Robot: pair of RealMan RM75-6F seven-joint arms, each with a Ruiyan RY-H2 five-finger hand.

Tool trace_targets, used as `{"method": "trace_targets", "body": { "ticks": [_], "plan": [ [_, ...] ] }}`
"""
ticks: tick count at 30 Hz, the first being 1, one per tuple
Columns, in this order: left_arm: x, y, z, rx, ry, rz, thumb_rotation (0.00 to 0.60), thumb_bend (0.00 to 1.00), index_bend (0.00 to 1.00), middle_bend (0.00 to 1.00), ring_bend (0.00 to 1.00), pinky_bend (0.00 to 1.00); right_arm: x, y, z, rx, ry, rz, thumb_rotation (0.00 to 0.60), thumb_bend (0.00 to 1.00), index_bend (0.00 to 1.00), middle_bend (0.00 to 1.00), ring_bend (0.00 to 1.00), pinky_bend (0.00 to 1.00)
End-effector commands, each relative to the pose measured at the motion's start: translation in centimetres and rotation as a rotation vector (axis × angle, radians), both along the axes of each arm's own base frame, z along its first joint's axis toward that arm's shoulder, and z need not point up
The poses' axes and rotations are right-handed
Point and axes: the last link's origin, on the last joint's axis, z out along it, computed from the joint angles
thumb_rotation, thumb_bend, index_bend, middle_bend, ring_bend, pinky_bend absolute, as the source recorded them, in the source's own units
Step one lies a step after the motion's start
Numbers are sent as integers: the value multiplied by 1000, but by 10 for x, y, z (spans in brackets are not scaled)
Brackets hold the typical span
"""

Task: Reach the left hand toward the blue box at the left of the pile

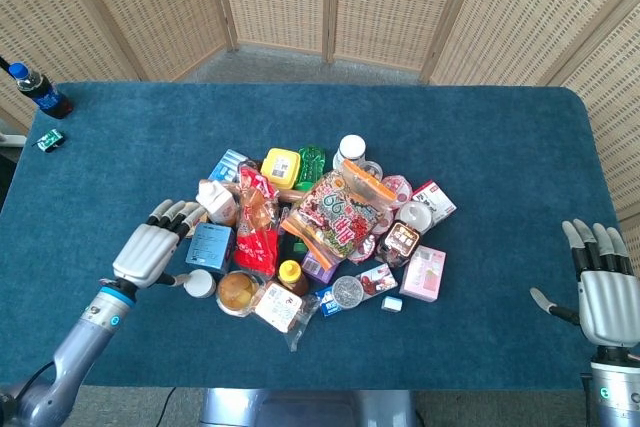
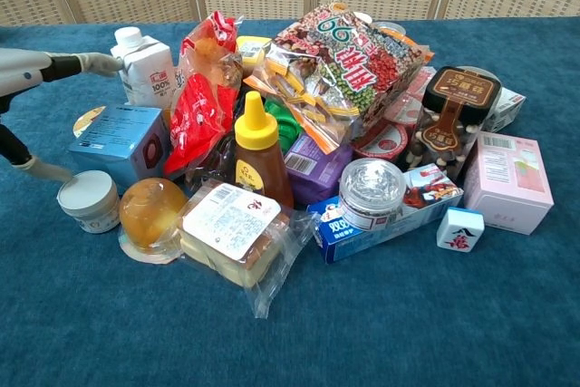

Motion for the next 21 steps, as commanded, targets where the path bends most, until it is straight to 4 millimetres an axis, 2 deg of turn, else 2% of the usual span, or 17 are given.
{"method": "trace_targets", "body": {
  "ticks": [1, 13, 17, 21],
  "plan": [
    [6, 2, -6, -13, -2, 4, 600, 27, 32, 0, 0, 0, 0, 0, 0, 0, -2, 0, 493, 0, 0, 0, 0, 0],
    [10, 1, -18, -33, -1, 15, 600, 28, 58, 0, 0, 22, 0, 0, -1, 5, -3, 1, 497, 0, 0, 0, 0, 0],
    [12, 2, -23, -40, 0, 18, 600, 28, 70, 19, 34, 130, 0, 0, -1, 6, -5, 1, 495, 0, 0, 0, 0, 0],
    [13, 2, -27, -52, 8, 29, 600, 27, 124, 182, 219, 330, 0, 0, -1, 4, -8, 3, 492, 0, 0, 0, 0, 0]
  ]
}}
